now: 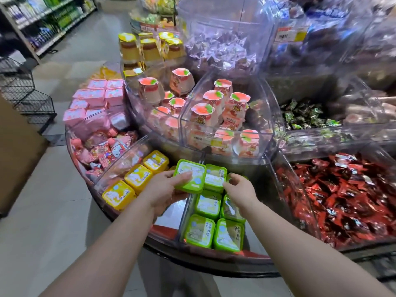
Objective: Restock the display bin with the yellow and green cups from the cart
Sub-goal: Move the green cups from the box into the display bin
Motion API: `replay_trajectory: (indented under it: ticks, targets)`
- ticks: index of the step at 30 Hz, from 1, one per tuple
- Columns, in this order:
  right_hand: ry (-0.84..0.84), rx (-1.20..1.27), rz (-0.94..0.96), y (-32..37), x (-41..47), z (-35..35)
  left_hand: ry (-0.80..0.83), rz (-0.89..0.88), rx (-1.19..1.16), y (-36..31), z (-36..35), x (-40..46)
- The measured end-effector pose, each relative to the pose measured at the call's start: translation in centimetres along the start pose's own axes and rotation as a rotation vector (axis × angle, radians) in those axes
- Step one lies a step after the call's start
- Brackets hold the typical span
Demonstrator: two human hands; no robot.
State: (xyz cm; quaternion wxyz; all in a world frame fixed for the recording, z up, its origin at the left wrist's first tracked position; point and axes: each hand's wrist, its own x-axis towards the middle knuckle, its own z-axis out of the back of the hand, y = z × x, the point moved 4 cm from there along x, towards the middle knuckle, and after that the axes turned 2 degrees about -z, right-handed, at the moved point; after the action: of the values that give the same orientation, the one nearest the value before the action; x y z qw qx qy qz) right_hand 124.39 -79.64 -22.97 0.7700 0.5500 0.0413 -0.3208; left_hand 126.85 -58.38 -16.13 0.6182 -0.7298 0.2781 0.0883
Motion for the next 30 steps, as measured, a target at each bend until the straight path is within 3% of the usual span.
replay_trajectory:
  ticks: [2, 5, 7, 9, 16, 20, 23, 27, 30]
  targets:
    - [-0.005, 0.065, 0.027, 1.0, -0.9, 1.0, 0.035, 0.01, 0.05, 0.2, -1.3, 0.4]
    - [0.304, 0.345, -0.058, 3.1, -2.9, 1.9, 0.099, 0.015, 0.154, 0.6, -4.1, 0.8]
    - [0.42, 0.364, -0.08, 3.6, -3.9, 3.2, 0.131, 0.035, 0.158, 1.1, -5.9, 1.0]
    - [0.423, 0.328, -0.051, 3.4, -4.3, 4.6, 0.171, 0.059, 0.143, 1.7, -7.3, 1.2]
    - [0.191, 0.467, -0.115, -0.5, -3.8, 6.8, 0.16, 0.151, -0.043, 3.9, -9.7, 2.7]
    - [0.034, 0.55, -0.216, -2.4, -2.9, 6.1, -0.012, 0.027, 0.103, 4.3, -9.5, 3.0]
    - [-0.076, 0.605, -0.352, -3.4, -2.7, 4.7, -0.025, -0.005, 0.172, 4.6, -9.1, 3.1]
    - [0.016, 0.315, -0.441, -3.7, -3.2, 3.3, 0.003, 0.0, 0.32, 4.9, -8.8, 3.1]
    - [-0.123, 0.066, -0.372, -3.6, -1.9, 4.1, 0.008, 0.002, 0.338, 5.2, -8.6, 3.1]
